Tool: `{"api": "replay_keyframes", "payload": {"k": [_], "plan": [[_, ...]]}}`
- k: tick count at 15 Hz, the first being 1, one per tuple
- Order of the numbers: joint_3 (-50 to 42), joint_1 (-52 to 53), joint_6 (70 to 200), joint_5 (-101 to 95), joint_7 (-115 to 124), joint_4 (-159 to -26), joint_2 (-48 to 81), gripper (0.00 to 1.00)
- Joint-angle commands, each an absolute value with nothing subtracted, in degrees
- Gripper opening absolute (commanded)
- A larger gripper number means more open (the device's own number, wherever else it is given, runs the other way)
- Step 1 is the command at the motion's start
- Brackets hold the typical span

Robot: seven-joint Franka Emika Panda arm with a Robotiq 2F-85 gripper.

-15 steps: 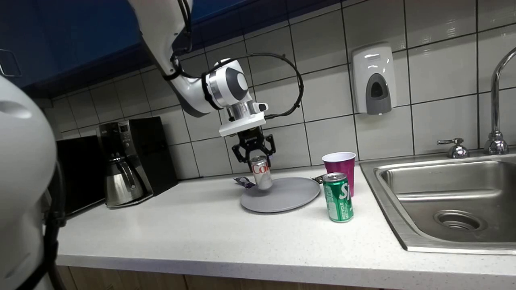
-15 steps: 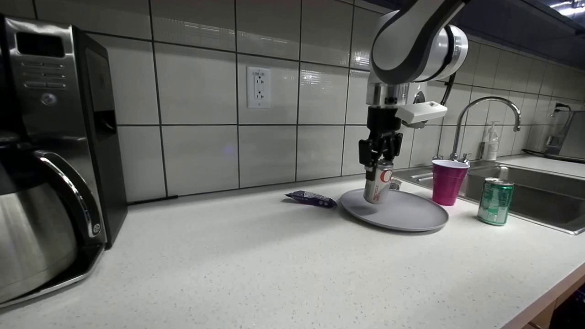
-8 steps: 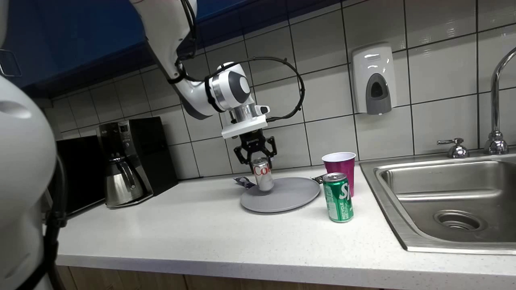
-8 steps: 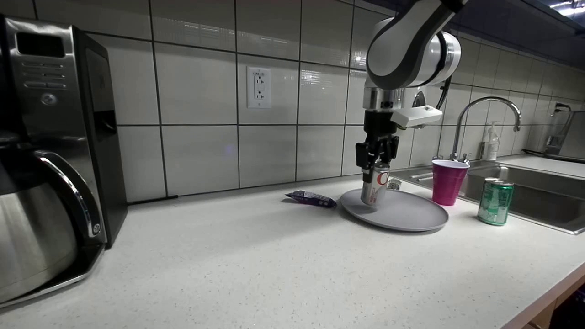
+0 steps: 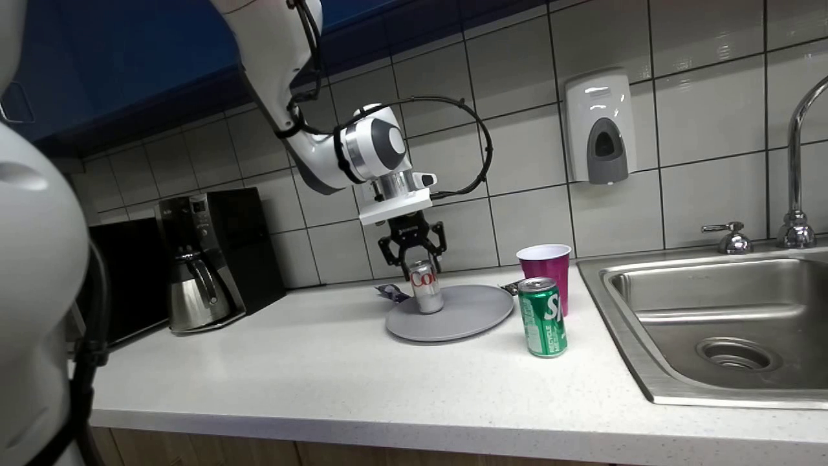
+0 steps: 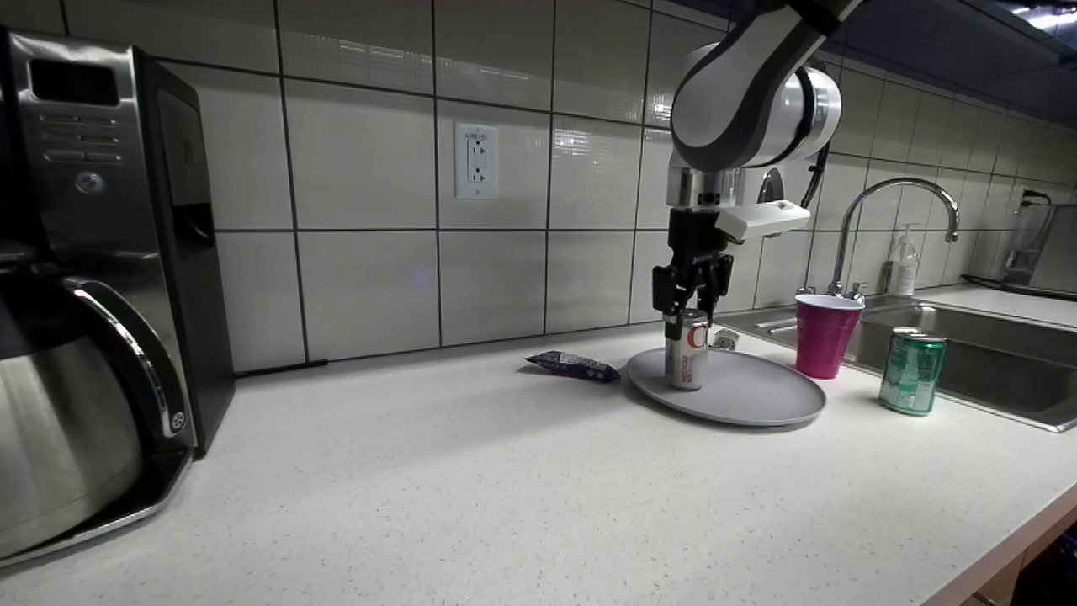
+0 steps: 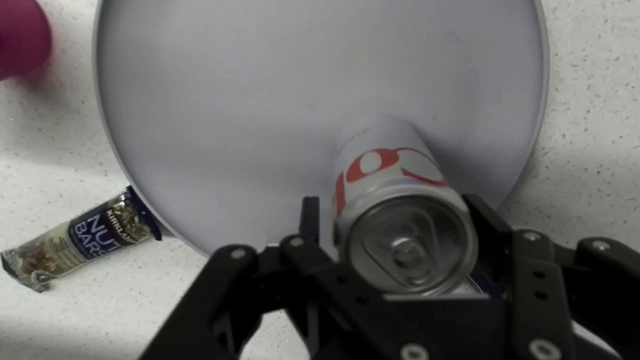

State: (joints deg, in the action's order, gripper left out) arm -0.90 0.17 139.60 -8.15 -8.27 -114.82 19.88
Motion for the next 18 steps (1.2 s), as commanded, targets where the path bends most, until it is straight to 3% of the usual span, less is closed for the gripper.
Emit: {"api": "replay_keyframes", "payload": {"k": [1,18], "plan": [[-0.28,-0.92,137.06,-6.98,-10.06,-112.38,20.18,1.00],[-0.53,-0.14,139.23,-7.90,-7.41,-122.67,11.43,1.00]]}}
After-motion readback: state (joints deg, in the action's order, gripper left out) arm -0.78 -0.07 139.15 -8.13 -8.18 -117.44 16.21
